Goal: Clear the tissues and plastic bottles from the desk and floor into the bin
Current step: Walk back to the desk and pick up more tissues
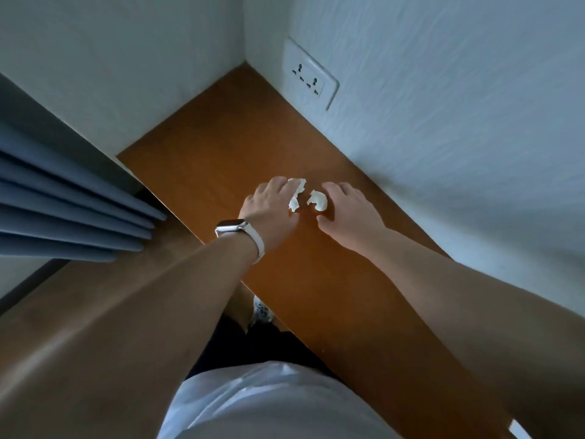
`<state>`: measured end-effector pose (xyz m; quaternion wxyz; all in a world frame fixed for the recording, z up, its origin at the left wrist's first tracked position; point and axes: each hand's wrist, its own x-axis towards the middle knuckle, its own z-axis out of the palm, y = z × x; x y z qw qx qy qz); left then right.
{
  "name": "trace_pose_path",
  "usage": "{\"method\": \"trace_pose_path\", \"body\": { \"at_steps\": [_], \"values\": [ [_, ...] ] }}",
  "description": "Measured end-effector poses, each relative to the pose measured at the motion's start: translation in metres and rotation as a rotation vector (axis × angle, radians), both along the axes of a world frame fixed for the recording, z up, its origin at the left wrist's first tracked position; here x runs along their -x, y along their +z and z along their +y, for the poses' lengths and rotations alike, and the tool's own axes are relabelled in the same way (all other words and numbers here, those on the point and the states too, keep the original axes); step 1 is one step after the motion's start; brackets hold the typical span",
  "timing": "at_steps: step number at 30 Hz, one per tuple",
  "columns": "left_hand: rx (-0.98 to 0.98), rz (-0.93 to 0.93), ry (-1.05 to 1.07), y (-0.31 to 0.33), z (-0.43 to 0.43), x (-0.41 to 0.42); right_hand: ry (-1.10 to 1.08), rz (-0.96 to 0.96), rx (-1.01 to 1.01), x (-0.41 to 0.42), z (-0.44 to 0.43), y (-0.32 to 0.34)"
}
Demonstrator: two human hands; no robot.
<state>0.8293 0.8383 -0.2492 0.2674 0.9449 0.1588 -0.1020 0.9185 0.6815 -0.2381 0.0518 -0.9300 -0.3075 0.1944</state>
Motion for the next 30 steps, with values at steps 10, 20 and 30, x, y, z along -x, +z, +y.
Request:
{"method": "trace_pose_path", "body": {
  "at_steps": [10, 20, 30],
  "values": [
    [-0.003, -0.008, -0.081, -0.023, 0.016, -0.02, -0.036, 0.048, 0.041, 0.0, 0.012, -0.02],
    [0.216, -0.114, -0.017, -0.006, 0.038, 0.009, -0.176, 0.028, -0.052, 0.022, 0.017, 0.006],
    [0.346, -0.247, -0.14, 0.055, 0.047, 0.017, -0.364, -0.115, -0.138, 0.071, 0.009, 0.069]
  ]
}}
